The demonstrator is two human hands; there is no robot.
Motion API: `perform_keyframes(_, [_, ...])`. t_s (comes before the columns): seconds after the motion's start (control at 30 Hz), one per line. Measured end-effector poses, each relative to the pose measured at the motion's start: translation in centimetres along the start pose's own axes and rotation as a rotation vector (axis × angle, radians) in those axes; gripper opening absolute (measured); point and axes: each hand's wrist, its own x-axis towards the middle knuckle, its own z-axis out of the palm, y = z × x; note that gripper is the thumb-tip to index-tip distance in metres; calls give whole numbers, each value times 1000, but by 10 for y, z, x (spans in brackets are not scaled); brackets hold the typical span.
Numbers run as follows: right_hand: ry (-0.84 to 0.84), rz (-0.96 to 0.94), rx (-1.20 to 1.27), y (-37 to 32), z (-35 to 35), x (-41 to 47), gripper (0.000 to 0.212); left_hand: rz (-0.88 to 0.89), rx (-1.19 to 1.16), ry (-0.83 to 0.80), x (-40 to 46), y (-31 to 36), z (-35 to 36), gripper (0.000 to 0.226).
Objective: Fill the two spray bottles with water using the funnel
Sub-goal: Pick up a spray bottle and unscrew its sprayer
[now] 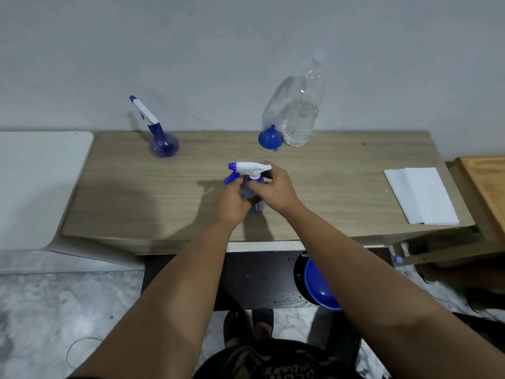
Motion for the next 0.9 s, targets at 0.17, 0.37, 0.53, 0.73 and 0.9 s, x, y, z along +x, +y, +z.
perform_keyframes(0.17, [15, -2, 17, 4, -2, 1, 27, -8, -8, -4, 0, 0, 1, 42])
perform_keyframes(0.37, [41, 22, 36, 1, -1, -3, 38, -4, 37, 9, 0, 2, -1, 34])
perform_keyframes(0.53, [-18, 15, -2, -2, -1, -4, 45, 15, 34, -2, -1, 2, -2, 40])
perform_keyframes(0.73, [-7, -1, -22, -2, -2, -5, 35, 14, 31, 10, -2, 2, -1, 41])
perform_keyframes(0.9, [16, 12, -22, -1, -1, -7, 27, 7, 24, 4, -2, 0, -1, 41])
